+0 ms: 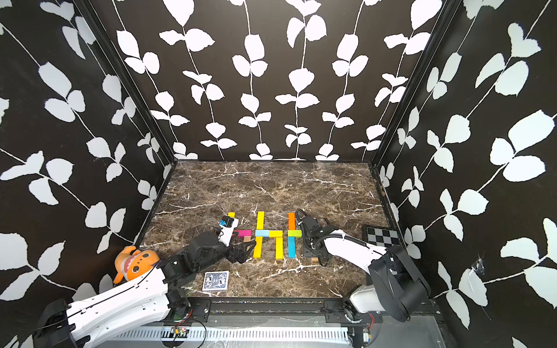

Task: Assemble the letter h with building blocks
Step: Assemble the building block at the center of the board.

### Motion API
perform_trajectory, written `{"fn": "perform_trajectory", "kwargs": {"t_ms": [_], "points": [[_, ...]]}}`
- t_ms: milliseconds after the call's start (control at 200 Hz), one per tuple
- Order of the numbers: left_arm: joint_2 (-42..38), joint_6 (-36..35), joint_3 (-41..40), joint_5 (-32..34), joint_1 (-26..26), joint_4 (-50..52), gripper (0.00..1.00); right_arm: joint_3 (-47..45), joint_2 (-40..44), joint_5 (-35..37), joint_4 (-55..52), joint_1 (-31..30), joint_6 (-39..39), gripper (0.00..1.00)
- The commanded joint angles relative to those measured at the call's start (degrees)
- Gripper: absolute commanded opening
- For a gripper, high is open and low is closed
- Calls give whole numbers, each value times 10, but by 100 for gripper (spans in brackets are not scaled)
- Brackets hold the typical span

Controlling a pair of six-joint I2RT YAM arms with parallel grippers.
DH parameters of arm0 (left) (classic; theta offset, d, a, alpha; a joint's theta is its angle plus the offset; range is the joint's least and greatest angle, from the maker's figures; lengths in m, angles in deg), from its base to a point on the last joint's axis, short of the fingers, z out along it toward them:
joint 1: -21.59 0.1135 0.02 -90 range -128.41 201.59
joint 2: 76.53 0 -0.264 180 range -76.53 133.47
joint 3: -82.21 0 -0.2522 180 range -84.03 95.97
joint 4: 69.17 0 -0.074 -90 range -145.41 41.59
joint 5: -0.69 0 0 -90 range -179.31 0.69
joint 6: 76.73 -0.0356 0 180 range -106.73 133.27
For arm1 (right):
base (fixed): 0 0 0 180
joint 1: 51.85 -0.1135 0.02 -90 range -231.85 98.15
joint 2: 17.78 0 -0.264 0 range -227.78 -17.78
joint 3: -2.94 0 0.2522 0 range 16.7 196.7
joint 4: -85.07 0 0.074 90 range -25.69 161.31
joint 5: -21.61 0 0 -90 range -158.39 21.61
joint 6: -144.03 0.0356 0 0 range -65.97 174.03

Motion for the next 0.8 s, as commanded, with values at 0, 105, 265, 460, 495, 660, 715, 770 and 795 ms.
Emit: {"fn": "perform_trajectory", "kwargs": {"t_ms": [0,105,265,460,495,660,715,770,795], "points": [[1,-1,21,-4,2,-11,99,15,-11,12,1,8,-17,22],[4,-1,22,-3,2,-12,99,13,-17,11,10,14,-18,22],[14,-2,24,-4,2,-15,99,17,-26,10,15,19,-18,22],[23,-1,25,-3,2,-19,99,21,-35,10,20,20,-22,23],[24,-2,25,-4,3,-19,99,21,-37,10,21,20,-23,22],[30,-2,26,-4,2,-23,99,19,-40,14,24,23,-21,22],[32,-2,26,-5,2,-24,99,17,-42,15,25,24,-22,22],[34,-2,26,-6,2,-25,99,16,-43,14,26,24,-21,23],[35,-1,26,-6,2,-27,99,16,-43,14,26,24,-21,23]]}}
